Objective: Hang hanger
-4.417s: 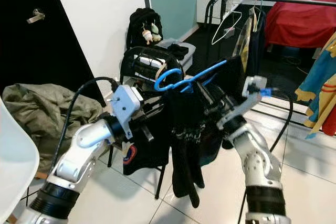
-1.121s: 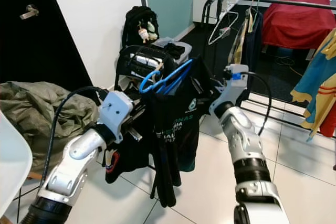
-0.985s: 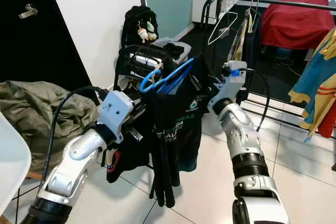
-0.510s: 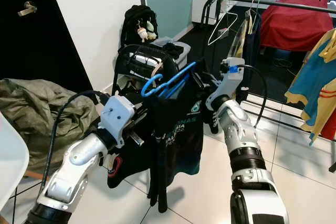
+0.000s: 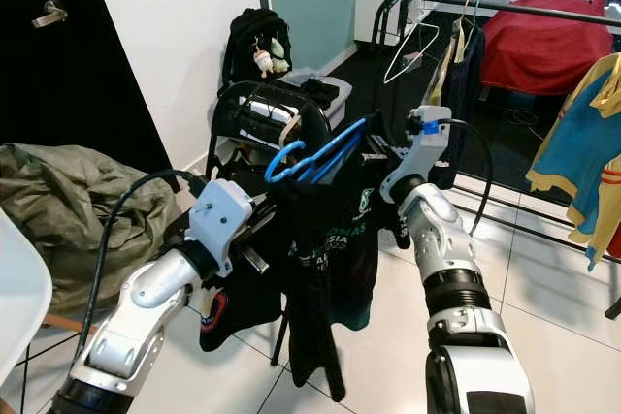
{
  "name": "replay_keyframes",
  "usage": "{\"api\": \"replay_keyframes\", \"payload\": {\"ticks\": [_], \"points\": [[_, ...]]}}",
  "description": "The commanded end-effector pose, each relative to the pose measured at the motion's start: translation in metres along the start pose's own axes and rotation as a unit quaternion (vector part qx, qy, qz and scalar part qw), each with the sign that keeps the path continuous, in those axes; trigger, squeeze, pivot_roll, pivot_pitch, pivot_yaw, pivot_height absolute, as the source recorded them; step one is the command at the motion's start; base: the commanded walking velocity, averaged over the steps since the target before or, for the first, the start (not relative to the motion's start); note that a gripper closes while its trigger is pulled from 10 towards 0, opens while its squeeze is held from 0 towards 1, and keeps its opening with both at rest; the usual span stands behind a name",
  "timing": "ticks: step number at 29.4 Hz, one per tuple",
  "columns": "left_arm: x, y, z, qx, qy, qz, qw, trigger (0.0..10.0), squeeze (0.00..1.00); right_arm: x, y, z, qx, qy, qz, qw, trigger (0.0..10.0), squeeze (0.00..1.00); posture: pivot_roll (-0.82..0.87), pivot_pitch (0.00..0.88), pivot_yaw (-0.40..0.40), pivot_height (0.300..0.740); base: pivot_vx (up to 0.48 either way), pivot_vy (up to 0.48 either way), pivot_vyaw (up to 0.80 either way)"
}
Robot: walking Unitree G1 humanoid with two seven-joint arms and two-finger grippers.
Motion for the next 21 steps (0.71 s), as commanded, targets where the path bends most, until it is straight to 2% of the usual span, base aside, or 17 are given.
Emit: {"api": "replay_keyframes", "payload": {"ticks": [1, 2, 3, 5, 6, 7, 8, 10, 11, 12, 13, 15, 17, 21], "points": [[-0.002, -0.001, 0.007, -0.013, 0.001, 0.001, 1.000, 10.0, 0.00, 0.012, -0.001, 0.001, -0.007, -0.001, 0.034, 0.999, 0.0, 0.00, -0.02, 0.013, -0.024, 0.740, 0.000, 0.000, 0.00], [-0.002, -0.001, 0.007, -0.013, 0.001, 0.001, 1.000, 10.0, 0.00, 0.012, -0.001, 0.001, -0.007, -0.001, 0.034, 0.999, 0.0, 0.00, -0.02, 0.013, -0.024, 0.740, 0.000, 0.000, 0.00], [-0.003, -0.001, 0.007, -0.012, 0.001, 0.000, 1.000, 10.0, 0.00, 0.024, 0.001, 0.001, -0.010, -0.002, 0.070, 0.997, 0.0, 0.00, -0.02, 0.012, -0.019, 0.740, 0.000, 0.000, 0.00], [-0.003, -0.001, 0.007, -0.012, 0.001, 0.000, 1.000, 10.0, 0.00, 0.024, 0.001, 0.001, -0.010, -0.002, 0.070, 0.997, 0.0, 0.00, -0.02, 0.012, -0.019, 0.740, 0.000, 0.000, 0.00], [-0.003, -0.002, 0.007, -0.012, 0.000, -0.003, 1.000, 10.0, 0.00, 0.041, 0.006, -0.002, -0.005, 0.006, 0.128, 0.992, 0.0, 0.00, -0.03, 0.013, -0.016, 0.740, 0.000, 0.000, 0.00], [-0.003, -0.002, 0.007, -0.012, 0.000, -0.003, 1.000, 10.0, 0.00, 0.041, 0.006, -0.002, -0.005, 0.006, 0.128, 0.992, 0.0, 0.00, -0.03, 0.013, -0.016, 0.740, 0.000, 0.000, 0.00], [-0.003, -0.002, 0.007, -0.011, -0.001, -0.005, 1.000, 10.0, 0.00, 0.057, 0.014, -0.005, 0.004, 0.012, 0.186, 0.983, 0.0, 0.00, -0.03, 0.013, -0.014, 0.740, 0.000, 0.000, 0.00], [-0.003, -0.002, 0.007, -0.011, -0.001, -0.005, 1.000, 10.0, 0.00, 0.057, 0.014, -0.005, 0.004, 0.012, 0.186, 0.983, 0.0, 0.00, -0.03, 0.013, -0.014, 0.740, 0.000, 0.000, 0.00], [-0.003, -0.002, 0.006, -0.009, -0.002, -0.006, 1.000, 10.0, 0.00, 0.070, 0.023, -0.009, 0.017, 0.017, 0.232, 0.972, 0.0, 0.00, -0.03, 0.014, -0.011, 0.740, 0.000, 0.000, 0.00], [-0.003, -0.002, 0.006, -0.009, -0.002, -0.006, 1.000, 10.0, 0.00, 0.070, 0.023, -0.009, 0.017, 0.017, 0.232, 0.972, 0.0, 0.00, -0.03, 0.014, -0.011, 0.740, 0.000, 0.000, 0.00], [-0.002, -0.002, 0.006, -0.008, -0.003, -0.007, 1.000, 10.0, 0.00, 0.077, 0.030, -0.012, 0.026, 0.020, 0.260, 0.965, 0.0, 0.00, -0.04, 0.013, -0.010, 0.740, 0.000, 0.000, 0.00], [-0.002, -0.002, 0.005, -0.007, -0.003, -0.008, 1.000, 10.0, 0.00, 0.081, 0.036, -0.015, 0.036, 0.022, 0.276, 0.960, 0.0, 0.00, -0.04, 0.013, -0.008, 0.740, 0.000, 0.000, 0.00], [-0.002, -0.002, 0.005, -0.007, -0.003, -0.008, 1.000, 10.0, 0.00, 0.081, 0.036, -0.015, 0.036, 0.022, 0.276, 0.960, 0.0, 0.00, -0.04, 0.013, -0.008, 0.740, 0.000, 0.000, 0.00], [-0.001, -0.003, 0.004, -0.006, -0.005, -0.011, 1.000, 10.0, 0.00, 0.090, 0.045, -0.022, 0.053, 0.020, 0.304, 0.951, 0.0, 0.00, -0.04, 0.012, -0.005, 0.740, 0.000, 0.000, 0.00]]}}
Point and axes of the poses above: a point about 5 cm out from each wrist's last joint towards the gripper, its own y axis pointing back from the gripper into the wrist, its own z axis along the axis of the wrist's last joint, x = y × z, the point moved 3 cm from there along -y, pointing out of the wrist towards the gripper, and after that the axes turned 5 degrees about -y, right-handed, at the moved point
